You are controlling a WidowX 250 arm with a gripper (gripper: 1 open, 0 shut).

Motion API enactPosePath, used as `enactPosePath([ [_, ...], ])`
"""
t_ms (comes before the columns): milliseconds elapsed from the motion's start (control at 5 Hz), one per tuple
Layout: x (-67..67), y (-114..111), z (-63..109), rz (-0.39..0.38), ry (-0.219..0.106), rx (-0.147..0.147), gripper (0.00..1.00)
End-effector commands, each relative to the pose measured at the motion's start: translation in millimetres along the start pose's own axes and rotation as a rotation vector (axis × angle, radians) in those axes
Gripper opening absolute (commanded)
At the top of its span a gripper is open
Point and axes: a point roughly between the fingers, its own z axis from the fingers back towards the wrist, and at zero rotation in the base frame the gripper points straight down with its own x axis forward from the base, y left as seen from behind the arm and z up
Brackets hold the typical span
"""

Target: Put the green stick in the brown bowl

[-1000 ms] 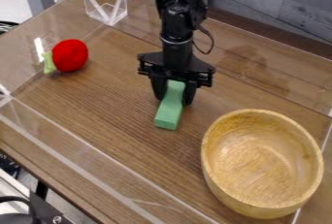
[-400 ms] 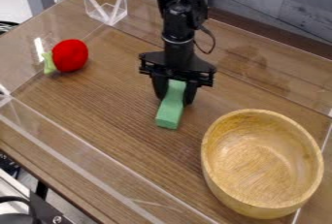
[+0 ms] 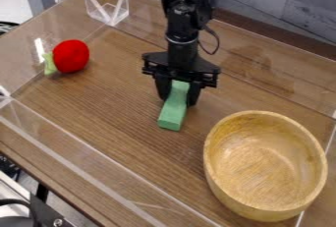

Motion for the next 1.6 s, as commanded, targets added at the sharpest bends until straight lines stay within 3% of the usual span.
enactPosePath([
  [0,6.1,-5,5.8,-0.011,-0.028,-0.003,0.00],
  [400,6.2,-8,5.8,-0.016,-0.026,-0.002,0.00],
  [1000,-2.1,-15,48.6,0.095,-0.081,-0.029,0.00],
  [1200,-13.6,-30,66.6,0.161,-0.096,-0.049,0.00],
  [1400,-33.1,-52,71.3,0.229,-0.091,-0.068,0.00],
])
